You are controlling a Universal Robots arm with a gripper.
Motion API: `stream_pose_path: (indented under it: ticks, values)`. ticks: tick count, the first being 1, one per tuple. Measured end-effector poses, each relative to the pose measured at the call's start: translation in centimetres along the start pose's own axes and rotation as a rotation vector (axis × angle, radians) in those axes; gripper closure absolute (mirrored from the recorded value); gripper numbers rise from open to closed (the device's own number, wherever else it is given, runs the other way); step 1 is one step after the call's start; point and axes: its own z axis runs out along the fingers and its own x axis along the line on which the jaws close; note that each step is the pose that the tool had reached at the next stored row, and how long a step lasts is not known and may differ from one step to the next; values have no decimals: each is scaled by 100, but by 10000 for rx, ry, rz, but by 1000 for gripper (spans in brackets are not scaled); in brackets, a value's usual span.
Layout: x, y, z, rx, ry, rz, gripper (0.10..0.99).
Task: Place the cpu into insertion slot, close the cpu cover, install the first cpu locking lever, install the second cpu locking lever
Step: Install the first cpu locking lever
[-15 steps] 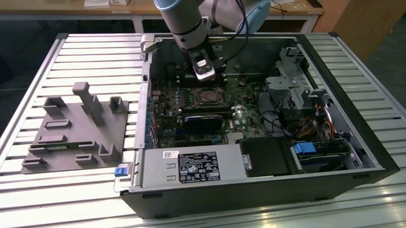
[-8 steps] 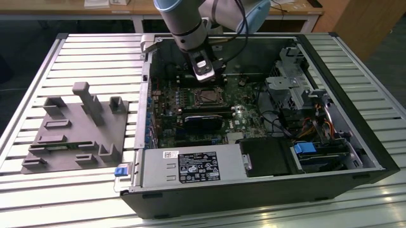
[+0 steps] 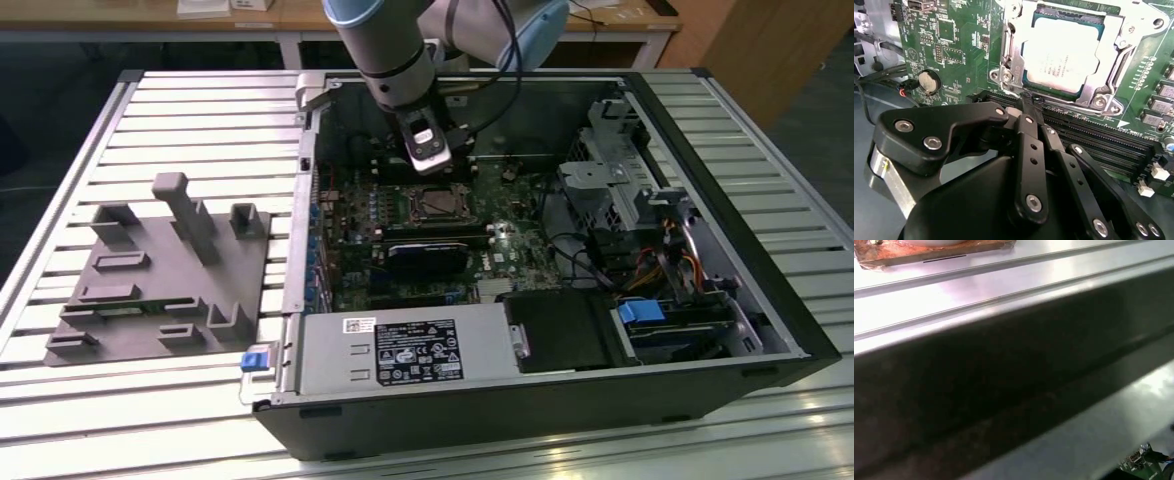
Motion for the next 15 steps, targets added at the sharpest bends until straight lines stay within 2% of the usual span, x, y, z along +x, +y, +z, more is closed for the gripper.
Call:
stream_pose_path:
  ticks: [7, 15]
  values:
    - [1, -9, 11, -25, 10, 12, 984]
    - [-13, -40, 9, -208, 85, 88, 984]
